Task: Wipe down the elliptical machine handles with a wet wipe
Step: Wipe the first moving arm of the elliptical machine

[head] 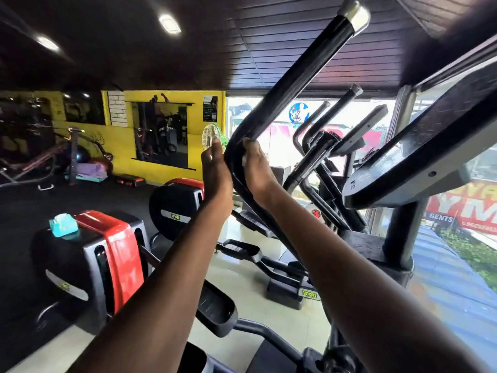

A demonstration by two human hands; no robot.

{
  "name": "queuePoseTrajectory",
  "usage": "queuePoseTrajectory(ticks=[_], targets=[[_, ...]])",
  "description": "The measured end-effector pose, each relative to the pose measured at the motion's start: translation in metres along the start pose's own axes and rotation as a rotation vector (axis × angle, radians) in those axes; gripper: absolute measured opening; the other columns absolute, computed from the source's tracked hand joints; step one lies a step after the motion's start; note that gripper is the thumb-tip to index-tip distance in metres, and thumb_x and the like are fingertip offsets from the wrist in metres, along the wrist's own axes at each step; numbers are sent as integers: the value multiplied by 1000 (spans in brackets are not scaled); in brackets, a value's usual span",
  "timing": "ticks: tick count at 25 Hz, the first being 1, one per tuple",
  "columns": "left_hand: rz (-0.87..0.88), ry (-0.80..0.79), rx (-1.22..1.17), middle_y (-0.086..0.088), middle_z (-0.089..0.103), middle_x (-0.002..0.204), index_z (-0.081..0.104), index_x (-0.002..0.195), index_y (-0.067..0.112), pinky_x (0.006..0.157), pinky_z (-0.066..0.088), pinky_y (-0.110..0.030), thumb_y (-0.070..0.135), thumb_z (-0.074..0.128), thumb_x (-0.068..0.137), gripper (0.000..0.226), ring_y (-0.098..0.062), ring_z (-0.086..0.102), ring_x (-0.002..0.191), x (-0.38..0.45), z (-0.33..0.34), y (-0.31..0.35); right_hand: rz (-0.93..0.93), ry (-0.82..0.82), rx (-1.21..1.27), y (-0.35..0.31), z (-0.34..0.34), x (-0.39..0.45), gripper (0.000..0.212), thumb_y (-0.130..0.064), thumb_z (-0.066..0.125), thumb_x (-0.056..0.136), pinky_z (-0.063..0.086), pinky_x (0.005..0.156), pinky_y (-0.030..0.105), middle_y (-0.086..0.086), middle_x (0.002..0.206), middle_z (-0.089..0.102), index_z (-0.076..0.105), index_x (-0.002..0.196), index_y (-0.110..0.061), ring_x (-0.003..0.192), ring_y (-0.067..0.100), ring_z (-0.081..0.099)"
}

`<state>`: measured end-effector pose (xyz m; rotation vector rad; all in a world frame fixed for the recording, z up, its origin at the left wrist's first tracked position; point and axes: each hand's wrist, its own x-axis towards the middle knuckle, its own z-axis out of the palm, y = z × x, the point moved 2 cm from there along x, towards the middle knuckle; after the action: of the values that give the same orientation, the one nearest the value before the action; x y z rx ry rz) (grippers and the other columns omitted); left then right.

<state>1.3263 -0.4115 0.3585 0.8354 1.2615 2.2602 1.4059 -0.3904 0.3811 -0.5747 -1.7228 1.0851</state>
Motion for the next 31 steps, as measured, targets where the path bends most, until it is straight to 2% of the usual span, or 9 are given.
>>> queuePoseTrajectory(ticks=[2, 5, 8, 10, 13, 16, 21, 24, 31], targets=[[80, 17, 84, 5, 63, 98, 60, 118, 15, 59, 43, -11, 56, 30, 100, 54, -9, 61, 83, -5, 10, 0, -2, -54, -86, -1, 4, 0, 73, -63, 27, 80, 38, 108, 46, 12, 131, 58, 55, 128, -16, 120, 23, 54], [229, 62, 89, 10, 64, 93, 66, 102, 26, 75, 45, -19, 58, 27, 97, 50, -7, 63, 88, -6, 15, -8, -52, -156, -234, 9, -6, -2, 76, -66, 20, 91, 38, 109, 35, 12, 133, 59, 57, 131, -13, 124, 20, 53], [240, 143, 101, 4, 66, 101, 65, 97, 27, 87, 49, -35, 72, 29, 82, 59, -19, 64, 100, -7, 16, -11, -101, -196, -352, 19, -19, -8, 63, -46, 23, 103, 39, 73, 16, 14, 89, 68, 69, 91, -5, 81, 16, 62], [275, 181, 124, 1, 67, 102, 63, 93, 31, 88, 51, -38, 78, 35, 75, 56, -24, 64, 101, -9, 16, -9, -121, -172, -379, 21, -18, -7, 56, -37, 27, 105, 38, 67, 22, 12, 70, 64, 60, 68, -12, 66, 18, 58], [343, 132, 273, 5, 64, 108, 59, 121, 30, 80, 48, -25, 70, 46, 83, 57, -19, 62, 100, -20, 18, -11, 32, -250, -274, 35, -30, -6, 44, -29, 28, 104, 53, 63, 40, 19, 67, 66, 56, 73, -17, 55, 27, 66], [265, 153, 285, 4, 72, 92, 61, 90, 37, 81, 55, -36, 71, 58, 61, 45, -20, 69, 90, -16, 14, -21, 139, -299, -258, 62, -50, -25, 43, -29, 25, 104, 58, 64, 41, 21, 66, 68, 56, 86, -5, 48, 27, 65], [20, 204, 129, -5, 69, 73, 63, 78, 12, 45, 49, -17, 22, 66, 81, 11, -5, 63, 44, -26, 21, -37, 142, -218, -316, 82, -69, -40, 47, -32, 24, 104, 47, 47, 26, 15, 63, 68, 56, 94, 0, 50, 29, 65], [-117, 138, -12, -7, 66, 73, 62, 79, 11, 47, 48, -17, 17, 67, 79, 7, -9, 62, 49, -37, 27, -56, -208, 35, -677, 92, -69, -63, 50, -38, 23, 103, 39, 54, 31, 14, 73, 66, 61, 89, -9, 60, 33, 57], [-85, 167, -105, -2, 60, 65, 58, 82, 8, 47, 45, -16, 21, 67, 65, 23, -9, 55, 49, -69, 41, -89, -17, 24, -671, 119, -101, -83, 56, -43, 22, 102, 51, 71, 40, 20, 83, 69, 62, 82, -9, 79, 40, 63]])
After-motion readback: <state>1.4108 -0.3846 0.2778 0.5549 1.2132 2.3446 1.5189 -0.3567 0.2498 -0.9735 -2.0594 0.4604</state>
